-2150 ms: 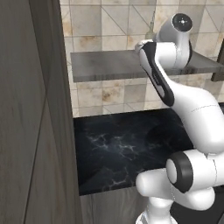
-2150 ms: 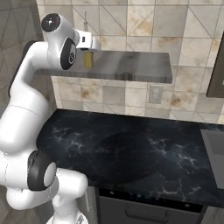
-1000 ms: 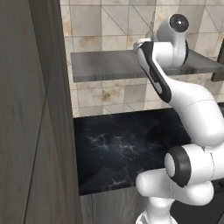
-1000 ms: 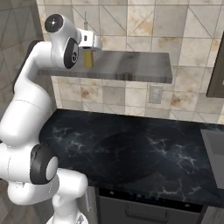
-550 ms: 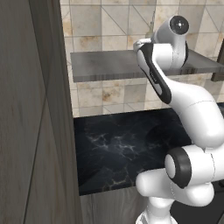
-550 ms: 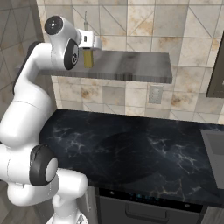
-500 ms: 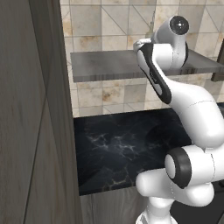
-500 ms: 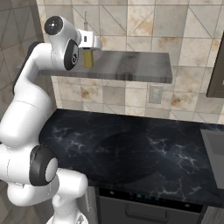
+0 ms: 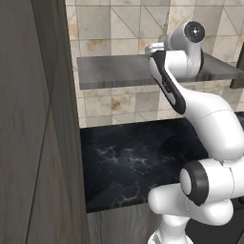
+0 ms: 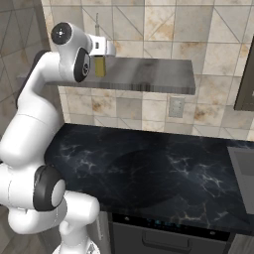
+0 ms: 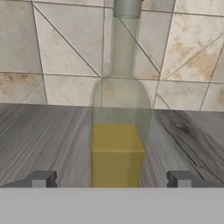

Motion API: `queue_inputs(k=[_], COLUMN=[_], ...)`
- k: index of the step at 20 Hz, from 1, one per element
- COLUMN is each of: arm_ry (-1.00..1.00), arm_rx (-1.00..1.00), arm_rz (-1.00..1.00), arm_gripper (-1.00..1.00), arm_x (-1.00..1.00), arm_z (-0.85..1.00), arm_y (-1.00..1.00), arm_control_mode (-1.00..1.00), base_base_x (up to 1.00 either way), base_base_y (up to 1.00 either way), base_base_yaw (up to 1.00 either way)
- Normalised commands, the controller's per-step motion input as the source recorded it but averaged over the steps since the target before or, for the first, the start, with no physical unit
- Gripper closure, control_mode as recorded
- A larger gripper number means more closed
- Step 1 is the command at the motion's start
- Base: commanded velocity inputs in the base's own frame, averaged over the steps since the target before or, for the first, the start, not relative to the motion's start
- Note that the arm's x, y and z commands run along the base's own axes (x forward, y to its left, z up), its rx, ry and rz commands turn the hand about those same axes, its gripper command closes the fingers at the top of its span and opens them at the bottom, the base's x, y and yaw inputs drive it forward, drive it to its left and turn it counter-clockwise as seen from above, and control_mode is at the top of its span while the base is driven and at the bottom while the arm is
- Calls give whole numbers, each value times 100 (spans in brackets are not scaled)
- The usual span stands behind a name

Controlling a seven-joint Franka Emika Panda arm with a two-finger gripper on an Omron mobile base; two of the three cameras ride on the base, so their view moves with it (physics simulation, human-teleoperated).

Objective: Take 2 condiments from the cabinet and move them on the counter near the stove.Make sure the condiments are lined up with each other, next to each other.

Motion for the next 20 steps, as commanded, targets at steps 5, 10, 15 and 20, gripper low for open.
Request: queue_inputs(k=[5,10,15,20], arm_ry=[-1,0,0,4], arm_rx=[0,0,0,0], arm_rz=[0,0,0,0], arm_gripper=[-100,-100,100,100], arm_x=[10,5,13,14], arm_z=[0,0,0,0], arm_y=[0,0,0,0], arm_control_mode=[-100,-100,-100,-100], base_base_x=[0,0,0,0], base_base_y=[0,0,0,0], base_base_yaw=[0,0,0,0])
